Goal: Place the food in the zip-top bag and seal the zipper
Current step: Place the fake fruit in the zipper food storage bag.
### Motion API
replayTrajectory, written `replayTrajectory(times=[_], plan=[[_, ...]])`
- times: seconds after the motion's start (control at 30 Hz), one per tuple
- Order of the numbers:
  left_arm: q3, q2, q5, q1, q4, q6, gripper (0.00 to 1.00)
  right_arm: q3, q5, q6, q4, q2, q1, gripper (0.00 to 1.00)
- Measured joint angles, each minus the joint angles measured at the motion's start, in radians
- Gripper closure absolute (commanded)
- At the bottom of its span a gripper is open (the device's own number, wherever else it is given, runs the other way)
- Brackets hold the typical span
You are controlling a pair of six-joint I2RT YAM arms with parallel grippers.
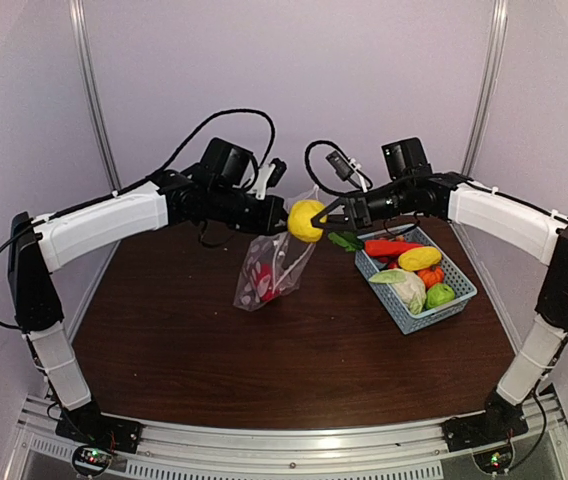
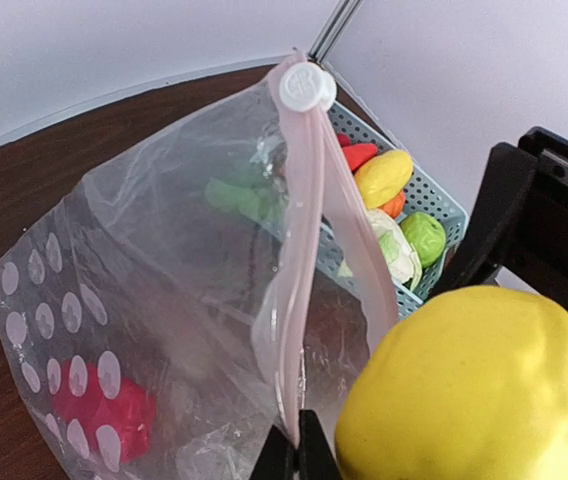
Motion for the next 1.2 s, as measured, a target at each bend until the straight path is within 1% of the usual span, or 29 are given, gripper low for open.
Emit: replayTrajectory(times=[0.1, 0.2, 0.37, 0.47, 0.57, 0.67, 0.73, 0.77, 0.8, 0.97, 1.03, 1.13, 1.2], plan=[[0.008, 0.0, -0.002, 0.001, 0.0, 0.0, 1.0, 0.0, -0.012, 0.088, 0.073, 0.018, 0.0, 0.45], [0.008, 0.0, -0.008, 0.007, -0.004, 0.0, 1.0, 0.003, 0.01, 0.13, 0.097, 0.033, 0.0, 0.46], [-0.001, 0.0, -0.043, 0.018, -0.008, -0.002, 1.0, 0.045, 0.105, 0.132, 0.039, 0.084, 0.0, 0.45], [-0.008, 0.0, -0.035, 0.016, 0.002, -0.004, 1.0, 0.053, 0.179, 0.129, 0.002, 0.11, -0.002, 0.45], [-0.011, 0.0, -0.019, 0.007, 0.01, -0.005, 1.0, 0.053, 0.233, 0.129, -0.018, 0.129, -0.001, 0.42], [-0.019, -0.001, 0.0, 0.003, 0.025, -0.011, 1.0, 0.053, 0.269, 0.132, -0.031, 0.133, -0.001, 0.35], [-0.026, -0.001, 0.012, 0.003, 0.037, -0.015, 1.0, 0.054, 0.27, 0.137, -0.029, 0.133, 0.002, 0.25], [-0.027, -0.001, 0.017, 0.003, 0.041, -0.018, 1.0, 0.055, 0.264, 0.141, -0.027, 0.133, 0.002, 0.11], [-0.029, -0.001, 0.019, 0.003, 0.044, -0.019, 1.0, 0.055, 0.252, 0.147, -0.024, 0.133, 0.002, 0.02], [-0.028, -0.001, 0.013, 0.003, 0.039, -0.011, 1.0, 0.073, 0.185, 0.167, -0.01, 0.131, 0.002, 0.01], [-0.01, -0.001, -0.013, 0.006, 0.0, 0.012, 1.0, 0.098, 0.171, 0.161, -0.027, 0.123, -0.005, 0.0], [0.073, 0.001, -0.064, 0.031, -0.105, 0.063, 1.0, 0.142, 0.146, 0.154, -0.055, 0.078, -0.037, 0.01], [0.135, 0.001, -0.077, 0.086, -0.149, 0.085, 1.0, 0.158, 0.119, 0.165, -0.042, 0.025, -0.084, 0.0]])
